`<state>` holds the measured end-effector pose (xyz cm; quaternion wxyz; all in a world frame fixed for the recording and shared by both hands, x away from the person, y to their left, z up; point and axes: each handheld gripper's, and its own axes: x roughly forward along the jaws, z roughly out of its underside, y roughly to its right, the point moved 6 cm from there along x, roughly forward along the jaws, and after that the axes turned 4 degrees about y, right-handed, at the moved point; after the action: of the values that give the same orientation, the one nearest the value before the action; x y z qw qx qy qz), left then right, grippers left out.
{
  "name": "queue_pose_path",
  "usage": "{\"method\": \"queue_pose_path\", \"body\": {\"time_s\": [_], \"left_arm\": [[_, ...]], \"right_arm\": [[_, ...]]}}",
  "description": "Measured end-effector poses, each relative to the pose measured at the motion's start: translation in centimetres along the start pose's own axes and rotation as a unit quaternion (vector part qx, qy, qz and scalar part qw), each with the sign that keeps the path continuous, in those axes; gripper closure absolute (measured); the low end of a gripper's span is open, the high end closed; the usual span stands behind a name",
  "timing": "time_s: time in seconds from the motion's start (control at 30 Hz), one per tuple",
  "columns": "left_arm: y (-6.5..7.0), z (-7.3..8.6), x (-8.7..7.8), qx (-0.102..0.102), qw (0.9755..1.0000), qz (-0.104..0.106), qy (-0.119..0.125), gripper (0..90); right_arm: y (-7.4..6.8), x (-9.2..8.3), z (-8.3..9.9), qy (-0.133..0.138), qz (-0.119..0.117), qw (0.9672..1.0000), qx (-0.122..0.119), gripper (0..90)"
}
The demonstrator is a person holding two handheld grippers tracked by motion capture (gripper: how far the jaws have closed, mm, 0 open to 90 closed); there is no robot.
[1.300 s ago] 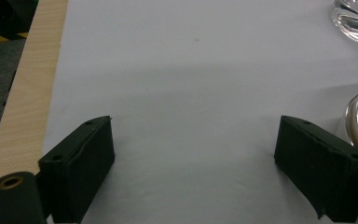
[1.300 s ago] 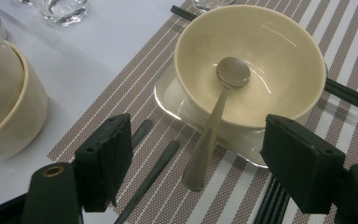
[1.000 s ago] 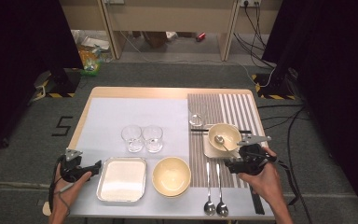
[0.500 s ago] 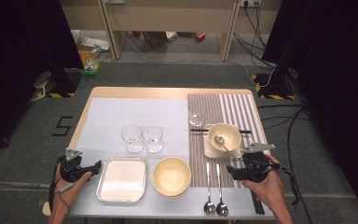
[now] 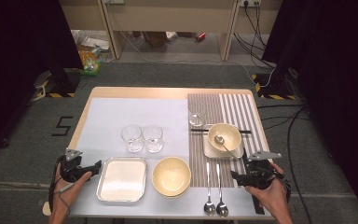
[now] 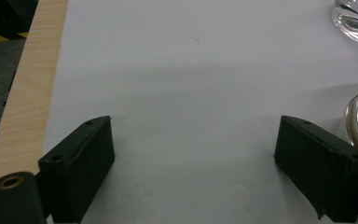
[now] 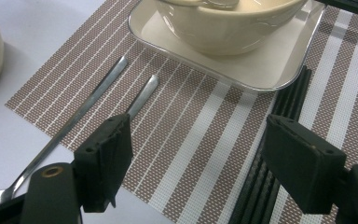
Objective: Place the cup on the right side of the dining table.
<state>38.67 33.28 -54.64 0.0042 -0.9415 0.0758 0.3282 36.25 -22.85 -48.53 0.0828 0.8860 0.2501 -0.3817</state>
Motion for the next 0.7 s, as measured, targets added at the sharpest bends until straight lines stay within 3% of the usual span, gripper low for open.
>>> {"method": "queue_pose_path", "body": {"time_s": [0.23, 0.4, 0.7], "left_arm": [[0.0, 0.0, 0.0, 0.001, 1.0000, 0.000, -0.001, 11.1], [0.0, 0.0, 0.0, 0.002, 1.0000, 0.000, 0.000, 11.0], [0.0, 0.0, 0.0, 0.001, 1.0000, 0.000, -0.001, 11.0]], "right_arm": [[0.4, 0.6, 0.8, 0.008, -0.003, 1.0000, 0.002, 23.7], [0.3, 0.6, 1.2, 0.015, -0.009, 0.9998, -0.010, 20.0], [0.5, 0.6, 1.5, 0.022, -0.002, 0.9997, -0.009, 20.0]]}}
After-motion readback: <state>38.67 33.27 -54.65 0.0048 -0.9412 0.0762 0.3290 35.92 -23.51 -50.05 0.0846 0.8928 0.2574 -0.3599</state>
